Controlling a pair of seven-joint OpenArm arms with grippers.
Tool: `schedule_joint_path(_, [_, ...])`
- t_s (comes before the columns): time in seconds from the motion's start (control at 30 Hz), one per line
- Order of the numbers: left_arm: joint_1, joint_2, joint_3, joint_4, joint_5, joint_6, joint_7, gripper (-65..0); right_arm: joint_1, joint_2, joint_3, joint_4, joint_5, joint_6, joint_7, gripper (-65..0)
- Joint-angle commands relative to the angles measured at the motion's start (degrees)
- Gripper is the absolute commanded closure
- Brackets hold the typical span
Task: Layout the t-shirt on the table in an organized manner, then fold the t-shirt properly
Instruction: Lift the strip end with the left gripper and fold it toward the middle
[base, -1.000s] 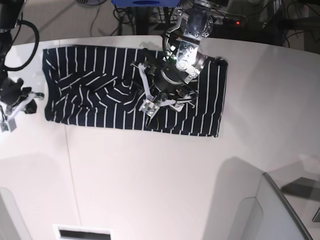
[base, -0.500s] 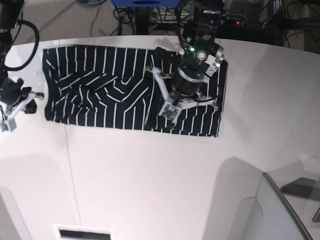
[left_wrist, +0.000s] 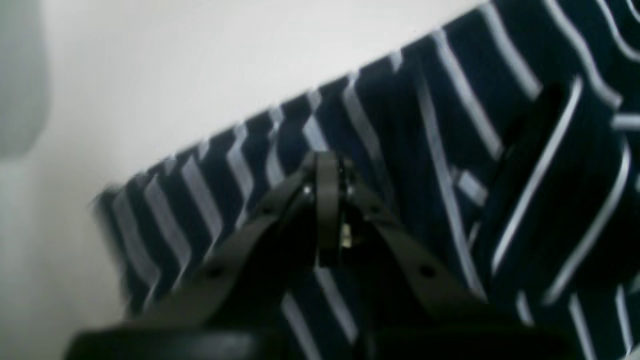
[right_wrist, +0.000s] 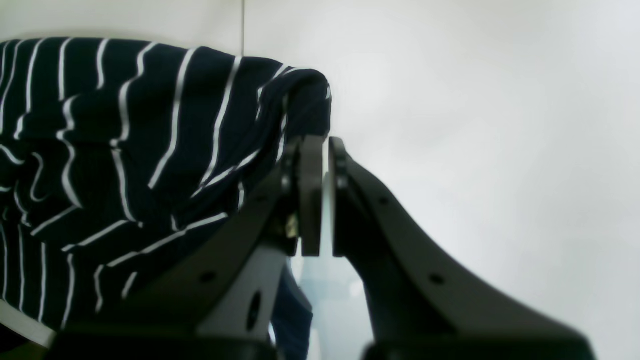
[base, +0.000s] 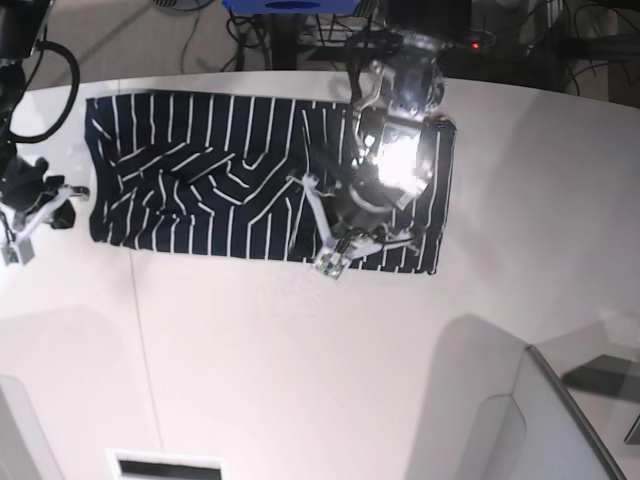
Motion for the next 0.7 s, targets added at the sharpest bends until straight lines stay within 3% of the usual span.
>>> schedule_joint_path(0.0, [-1.56, 0.31, -0.01, -1.34, 0.11, 0.23, -0.64, 0.0, 0.59, 1.03, 0.33, 1.17, 0.59, 0.17, 1.10, -2.9])
schedule_joint_path(0.23, [-8.59, 0.75, -0.10, -11.27, -10.09, 0.23, -0.73, 0.0, 0.33, 1.03, 0.33, 1.17, 0.59, 0.17, 1.10, -2.9])
schedule_joint_path(0.4, [-9.64, 0.75, -0.10, -14.35, -10.18, 0.23, -5.04, 0.0, 0.06, 1.03, 0.94, 1.61, 1.03, 0.17, 1.10, -3.0])
schedule_joint_path(0.5, [-8.68, 0.66, -0.19, -10.39, -10.26, 0.23, -5.12, 0.0, -2.05, 0.94, 0.94, 5.39, 1.21, 0.17, 1.10, -3.3])
schedule_joint_path(0.57, [-5.07, 0.14, -2.03, -3.71, -10.18, 0.23, -5.12, 0.0, -4.16, 0.59, 1.03, 8.99, 2.09, 0.17, 1.10, -7.4])
schedule_joint_path(0.67, [2.31, -2.77, -6.08, 6.49, -10.18, 0.23, -5.12, 0.0, -7.06, -0.73, 3.23, 12.68, 8.24, 0.17, -0.83, -20.6])
